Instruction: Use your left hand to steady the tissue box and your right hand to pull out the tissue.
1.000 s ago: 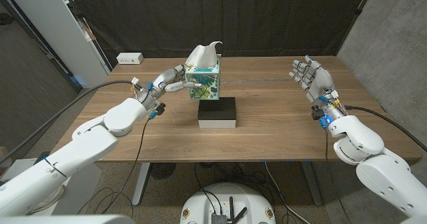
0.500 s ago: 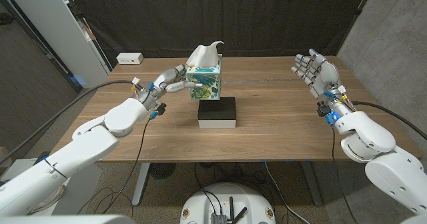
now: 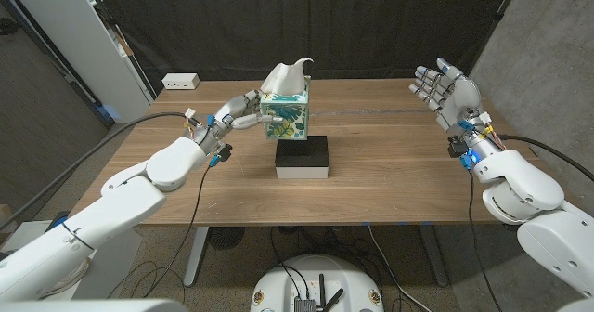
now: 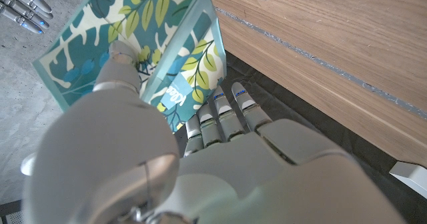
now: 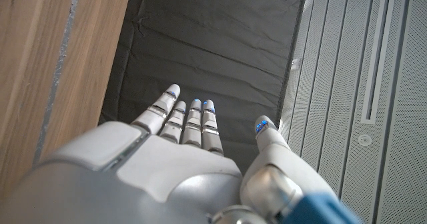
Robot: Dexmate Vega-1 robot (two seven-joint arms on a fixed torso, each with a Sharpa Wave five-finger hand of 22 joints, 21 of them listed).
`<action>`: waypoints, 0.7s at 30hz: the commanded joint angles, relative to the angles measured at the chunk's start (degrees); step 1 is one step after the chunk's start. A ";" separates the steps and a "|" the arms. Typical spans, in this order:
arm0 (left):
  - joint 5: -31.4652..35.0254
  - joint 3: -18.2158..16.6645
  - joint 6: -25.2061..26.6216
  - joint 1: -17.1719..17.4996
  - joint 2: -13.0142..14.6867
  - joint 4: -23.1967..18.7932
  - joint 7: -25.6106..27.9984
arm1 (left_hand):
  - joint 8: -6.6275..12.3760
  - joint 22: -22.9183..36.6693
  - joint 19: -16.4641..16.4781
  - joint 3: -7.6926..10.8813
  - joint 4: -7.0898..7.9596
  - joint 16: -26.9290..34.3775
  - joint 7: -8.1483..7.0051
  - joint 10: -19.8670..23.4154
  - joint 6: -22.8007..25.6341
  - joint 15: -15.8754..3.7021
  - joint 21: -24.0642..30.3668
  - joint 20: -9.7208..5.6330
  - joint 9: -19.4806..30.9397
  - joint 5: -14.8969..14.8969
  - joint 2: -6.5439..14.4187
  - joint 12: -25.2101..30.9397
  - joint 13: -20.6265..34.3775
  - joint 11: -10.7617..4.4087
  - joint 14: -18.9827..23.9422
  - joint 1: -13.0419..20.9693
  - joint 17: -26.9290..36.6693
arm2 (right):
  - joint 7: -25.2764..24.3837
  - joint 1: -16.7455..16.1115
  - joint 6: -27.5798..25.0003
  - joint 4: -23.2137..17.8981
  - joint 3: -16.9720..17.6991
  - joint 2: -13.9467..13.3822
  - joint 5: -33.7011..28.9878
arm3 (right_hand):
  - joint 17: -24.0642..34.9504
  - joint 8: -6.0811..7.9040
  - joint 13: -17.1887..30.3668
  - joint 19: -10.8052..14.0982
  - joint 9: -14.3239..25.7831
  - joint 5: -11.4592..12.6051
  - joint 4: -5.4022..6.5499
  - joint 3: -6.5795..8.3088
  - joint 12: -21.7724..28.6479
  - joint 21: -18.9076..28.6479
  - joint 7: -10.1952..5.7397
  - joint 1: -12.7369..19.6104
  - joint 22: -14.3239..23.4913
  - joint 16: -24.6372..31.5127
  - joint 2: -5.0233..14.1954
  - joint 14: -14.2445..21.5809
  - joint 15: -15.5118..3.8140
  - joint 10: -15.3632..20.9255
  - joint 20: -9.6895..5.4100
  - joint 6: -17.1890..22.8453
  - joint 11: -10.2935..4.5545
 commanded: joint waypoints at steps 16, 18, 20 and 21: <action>0.10 0.77 -0.17 -0.75 -0.56 0.52 -0.41 | 13.52 0.29 -0.28 1.28 0.68 -0.15 -0.26 -0.17 0.23 -3.53 0.02 0.02 16.91 0.20 0.60 -0.25 0.54 -0.14 -0.04 -0.26 0.11 | 1.79 -1.21 -5.20 -2.17 4.63 -4.73 -19.37 | 0.82 -0.69 0.01 -2.70 0.11 -0.15 1.69 0.80 -0.69 -1.51 -1.65 -0.87 0.11 -0.68 1.57 -3.28 -2.43 -3.19 -2.33 -2.74 -2.32; 0.09 0.86 -0.22 -0.86 -0.63 0.62 -0.42 | 13.59 0.29 -0.27 1.31 0.68 -0.16 -0.24 -0.25 0.19 -3.53 0.02 -0.01 16.94 0.21 0.63 -0.29 0.58 -0.14 -0.06 -0.25 0.11 | 0.97 -1.22 -6.05 -2.70 4.50 -4.95 -22.94 | 0.87 -0.65 0.01 -2.69 0.11 -0.17 1.89 0.76 -0.65 -1.49 -1.76 -1.04 0.11 -0.60 1.58 -3.16 -2.64 -3.16 -2.43 -2.71 -2.34; 0.13 0.97 -0.19 -1.01 -0.66 0.69 -0.44 | 13.62 0.29 -0.29 1.34 0.69 -0.16 -0.26 -0.17 0.10 -3.54 0.02 0.00 16.92 0.21 0.67 -0.28 0.63 -0.11 -0.09 -0.26 0.12 | 0.21 -1.35 -7.31 -3.49 4.41 -5.13 -26.32 | 0.93 -0.60 0.00 -2.65 0.10 -0.19 2.17 0.70 -0.54 -1.45 -1.96 -1.29 0.11 -0.55 1.58 -3.14 -2.68 -3.00 -2.53 -2.66 -2.36; 0.16 1.02 -0.26 -1.06 -0.71 0.76 -0.42 | 13.70 0.29 -0.30 1.35 0.71 -0.14 -0.23 -0.21 0.11 -3.56 0.02 0.01 16.96 0.20 0.66 -0.31 0.67 -0.09 -0.04 -0.30 0.12 | -0.30 -1.35 -7.68 -3.78 4.17 -5.02 -28.03 | 0.95 -0.57 0.00 -2.66 0.10 -0.19 2.23 0.69 -0.52 -1.45 -1.99 -1.35 0.11 -0.54 1.58 -3.13 -2.70 -2.97 -2.58 -2.61 -2.35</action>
